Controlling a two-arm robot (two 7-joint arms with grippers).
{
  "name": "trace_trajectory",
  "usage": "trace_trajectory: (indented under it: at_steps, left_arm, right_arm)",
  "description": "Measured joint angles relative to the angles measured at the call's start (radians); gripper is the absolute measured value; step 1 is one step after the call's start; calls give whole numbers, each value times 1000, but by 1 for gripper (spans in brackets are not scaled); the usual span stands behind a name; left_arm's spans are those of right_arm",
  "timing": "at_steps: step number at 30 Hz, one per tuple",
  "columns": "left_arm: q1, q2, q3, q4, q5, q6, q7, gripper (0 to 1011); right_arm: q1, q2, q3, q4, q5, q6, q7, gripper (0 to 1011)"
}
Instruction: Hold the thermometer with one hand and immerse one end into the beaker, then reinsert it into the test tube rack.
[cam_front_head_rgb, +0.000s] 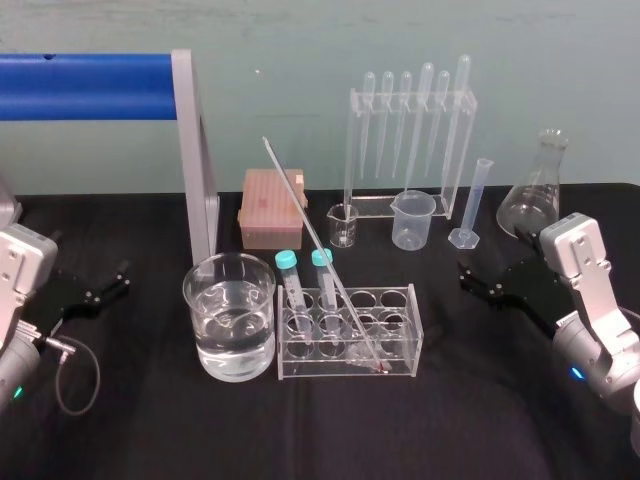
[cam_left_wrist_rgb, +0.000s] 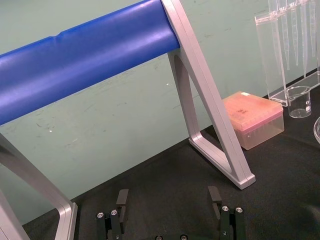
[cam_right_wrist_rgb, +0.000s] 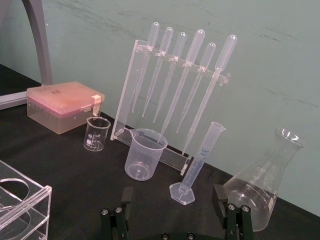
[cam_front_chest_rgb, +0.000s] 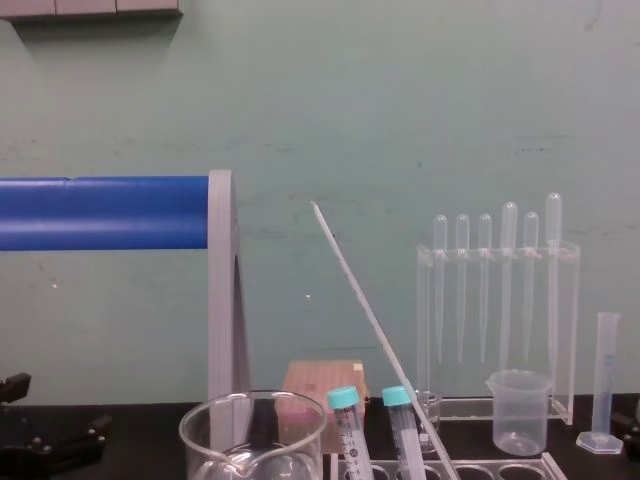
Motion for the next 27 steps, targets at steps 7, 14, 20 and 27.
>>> trace_trajectory:
  at_steps: [7, 14, 20, 27]
  left_arm:
    - [0, 0, 0, 0, 0, 0, 0, 1008]
    - [0, 0, 0, 0, 0, 0, 0, 1008]
    - [0, 0, 0, 0, 0, 0, 0, 1008]
    - [0, 0, 0, 0, 0, 0, 0, 1008]
  right_arm:
    - [0, 0, 0, 0, 0, 0, 0, 1003]
    - [0, 0, 0, 0, 0, 0, 0, 1003]
    - [0, 0, 0, 0, 0, 0, 0, 1003]
    - [3, 2, 12, -3, 8, 4, 25, 1003]
